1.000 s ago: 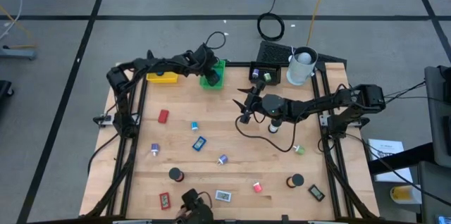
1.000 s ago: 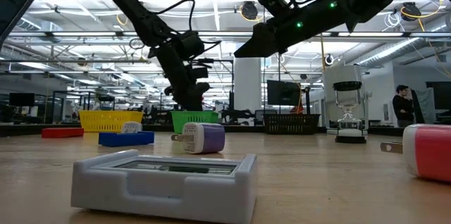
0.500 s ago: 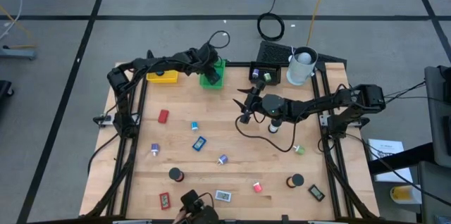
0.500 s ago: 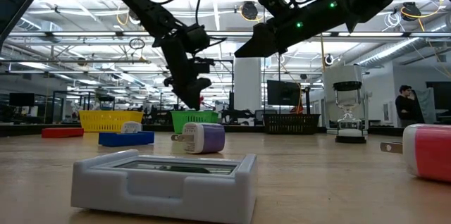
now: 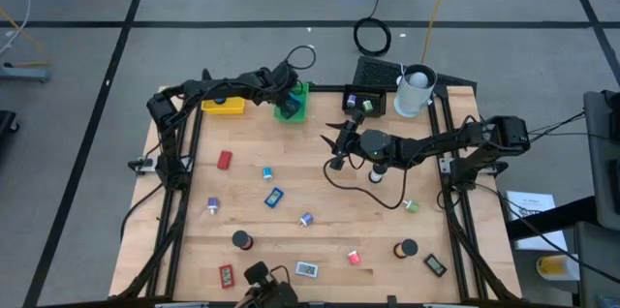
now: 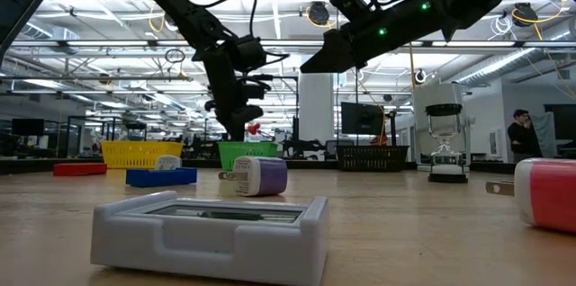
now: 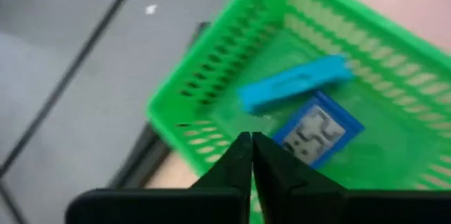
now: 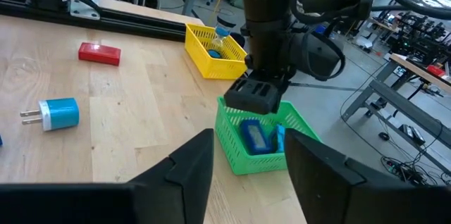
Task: Pick & Place Office items
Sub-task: Put the right blue digital timer into the green bin
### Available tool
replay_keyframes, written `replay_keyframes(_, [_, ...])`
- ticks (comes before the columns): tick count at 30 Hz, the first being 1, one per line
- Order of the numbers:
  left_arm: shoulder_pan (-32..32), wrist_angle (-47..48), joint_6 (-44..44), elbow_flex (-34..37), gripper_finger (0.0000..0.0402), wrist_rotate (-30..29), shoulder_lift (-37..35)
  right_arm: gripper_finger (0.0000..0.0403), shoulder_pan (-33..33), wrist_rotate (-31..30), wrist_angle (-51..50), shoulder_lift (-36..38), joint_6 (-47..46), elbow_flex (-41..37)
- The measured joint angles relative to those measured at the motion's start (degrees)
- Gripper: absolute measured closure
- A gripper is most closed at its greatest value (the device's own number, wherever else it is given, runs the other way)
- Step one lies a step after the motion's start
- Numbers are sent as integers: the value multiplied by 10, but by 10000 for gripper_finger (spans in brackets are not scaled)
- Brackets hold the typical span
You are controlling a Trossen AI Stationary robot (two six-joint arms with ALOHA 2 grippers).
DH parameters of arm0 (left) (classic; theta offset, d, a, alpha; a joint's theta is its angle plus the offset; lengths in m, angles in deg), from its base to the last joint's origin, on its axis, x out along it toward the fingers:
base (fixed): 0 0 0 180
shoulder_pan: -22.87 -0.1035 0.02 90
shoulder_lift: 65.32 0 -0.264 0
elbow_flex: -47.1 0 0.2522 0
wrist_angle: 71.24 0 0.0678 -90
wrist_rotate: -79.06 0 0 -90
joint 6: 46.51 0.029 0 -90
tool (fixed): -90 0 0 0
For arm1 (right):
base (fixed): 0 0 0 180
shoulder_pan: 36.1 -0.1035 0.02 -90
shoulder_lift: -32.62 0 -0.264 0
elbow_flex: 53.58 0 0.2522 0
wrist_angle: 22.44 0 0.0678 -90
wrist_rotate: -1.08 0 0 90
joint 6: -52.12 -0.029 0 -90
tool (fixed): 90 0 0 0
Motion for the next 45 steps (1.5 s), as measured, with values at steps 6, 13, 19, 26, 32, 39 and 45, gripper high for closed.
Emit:
replay_keyframes(6, [5, 1, 12, 0, 387, 9, 0, 249, 0, 0, 1, 0, 0, 0])
replay_keyframes(13, [-3, -44, 20, 0, 397, 80, 5, 257, 0, 0, 9, 0, 0, 0])
replay_keyframes(19, [-23, -53, 16, 0, 398, 126, 13, 262, 0, 0, 11, 0, 3, 0])
replay_keyframes(26, [-28, -69, 23, 1, 399, 149, 38, 262, 0, 0, 13, 0, 9, 0])
replay_keyframes(32, [-32, -105, 8, 1, 399, 149, 38, 262, 0, 0, 13, 0, 9, 0])
replay_keyframes(39, [-44, -120, -6, 0, 399, 149, 52, 262, 0, 0, 13, 0, 9, 0])
replay_keyframes(45, [-41, -149, -12, 0, 399, 142, 64, 262, 0, 13, 13, 0, 6, 0])
